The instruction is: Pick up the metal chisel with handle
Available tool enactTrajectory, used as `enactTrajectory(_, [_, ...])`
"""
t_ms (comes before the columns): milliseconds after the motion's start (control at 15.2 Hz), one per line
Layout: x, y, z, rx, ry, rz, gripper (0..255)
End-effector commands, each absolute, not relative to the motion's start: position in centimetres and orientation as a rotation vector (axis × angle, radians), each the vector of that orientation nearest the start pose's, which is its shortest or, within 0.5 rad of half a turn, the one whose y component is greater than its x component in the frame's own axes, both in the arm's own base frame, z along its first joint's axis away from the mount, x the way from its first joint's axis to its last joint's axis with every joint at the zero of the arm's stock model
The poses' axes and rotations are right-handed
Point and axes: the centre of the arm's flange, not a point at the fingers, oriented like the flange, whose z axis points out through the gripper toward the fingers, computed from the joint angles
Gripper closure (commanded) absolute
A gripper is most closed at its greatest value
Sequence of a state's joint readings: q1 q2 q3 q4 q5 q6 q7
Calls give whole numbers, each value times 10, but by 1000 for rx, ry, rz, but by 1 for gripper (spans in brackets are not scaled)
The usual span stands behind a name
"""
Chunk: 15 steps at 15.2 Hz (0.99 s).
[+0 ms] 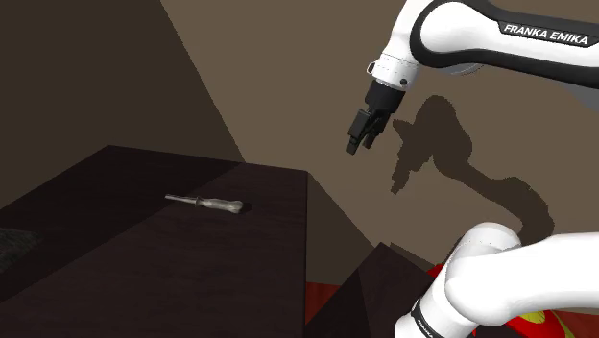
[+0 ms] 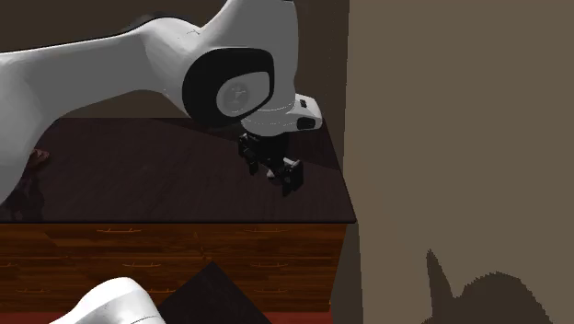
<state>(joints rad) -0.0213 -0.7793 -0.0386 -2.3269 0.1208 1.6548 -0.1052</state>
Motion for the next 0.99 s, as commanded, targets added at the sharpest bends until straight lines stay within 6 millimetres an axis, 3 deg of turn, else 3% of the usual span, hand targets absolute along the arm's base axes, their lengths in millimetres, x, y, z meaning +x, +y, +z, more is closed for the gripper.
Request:
enactTrajectory(0, [317, -11, 611, -2996, -77, -177, 0])
enactTrajectory(924, [457, 101, 544, -3029, -372, -151, 0])
